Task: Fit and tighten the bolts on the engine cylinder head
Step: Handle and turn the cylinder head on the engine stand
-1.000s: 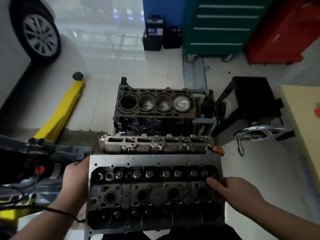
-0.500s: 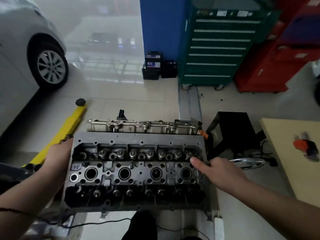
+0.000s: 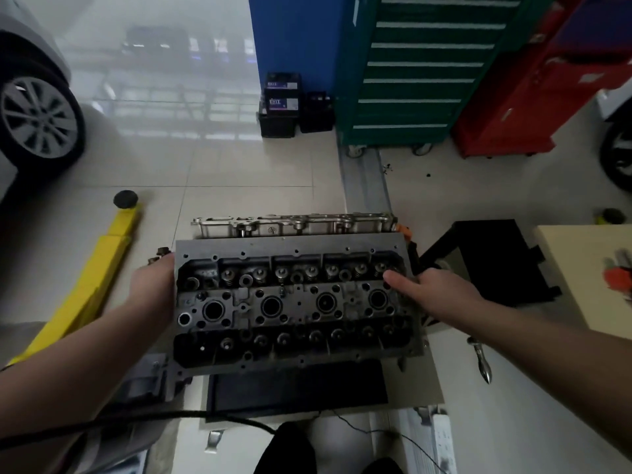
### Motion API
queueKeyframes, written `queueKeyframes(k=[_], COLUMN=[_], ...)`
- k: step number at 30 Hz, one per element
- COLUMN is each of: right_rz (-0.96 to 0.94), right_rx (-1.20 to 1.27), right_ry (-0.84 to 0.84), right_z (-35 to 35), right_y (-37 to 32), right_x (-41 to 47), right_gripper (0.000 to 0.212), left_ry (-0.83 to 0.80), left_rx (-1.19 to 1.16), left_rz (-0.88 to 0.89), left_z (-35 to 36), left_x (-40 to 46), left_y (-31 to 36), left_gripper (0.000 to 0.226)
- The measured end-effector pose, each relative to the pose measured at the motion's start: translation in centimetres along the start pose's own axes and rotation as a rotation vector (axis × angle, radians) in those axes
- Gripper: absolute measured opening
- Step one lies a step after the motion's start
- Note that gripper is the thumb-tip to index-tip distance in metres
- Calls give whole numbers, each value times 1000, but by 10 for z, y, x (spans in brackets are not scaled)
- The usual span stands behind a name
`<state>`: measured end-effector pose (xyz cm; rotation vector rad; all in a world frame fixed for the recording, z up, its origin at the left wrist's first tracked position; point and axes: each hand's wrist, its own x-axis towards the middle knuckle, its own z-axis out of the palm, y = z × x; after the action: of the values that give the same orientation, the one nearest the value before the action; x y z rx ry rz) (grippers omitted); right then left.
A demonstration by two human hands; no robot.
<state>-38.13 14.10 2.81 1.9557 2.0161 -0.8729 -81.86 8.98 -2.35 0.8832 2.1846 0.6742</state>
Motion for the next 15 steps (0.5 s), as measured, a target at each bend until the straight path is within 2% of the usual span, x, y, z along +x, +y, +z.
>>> queueKeyframes(k=[3, 4, 8, 15], right_rz=[26, 31, 44, 94], right_rx=[-7, -14, -51, -70], right_ry=[16, 15, 17, -20], right_z=[-2, -3, -1, 8], right_y=[-1, 0, 2, 9], right_x=[23, 29, 53, 84], right_gripper=[112, 111, 108, 110], left_ry=[21, 18, 36, 7], left_rx=[-61, -77, -509, -506], left_rz=[-109, -83, -302, -380], left_z=[10, 13, 28, 47], left_x=[18, 22, 35, 57], left_y=[8, 6, 8, 19], left_gripper=[14, 17, 46, 43])
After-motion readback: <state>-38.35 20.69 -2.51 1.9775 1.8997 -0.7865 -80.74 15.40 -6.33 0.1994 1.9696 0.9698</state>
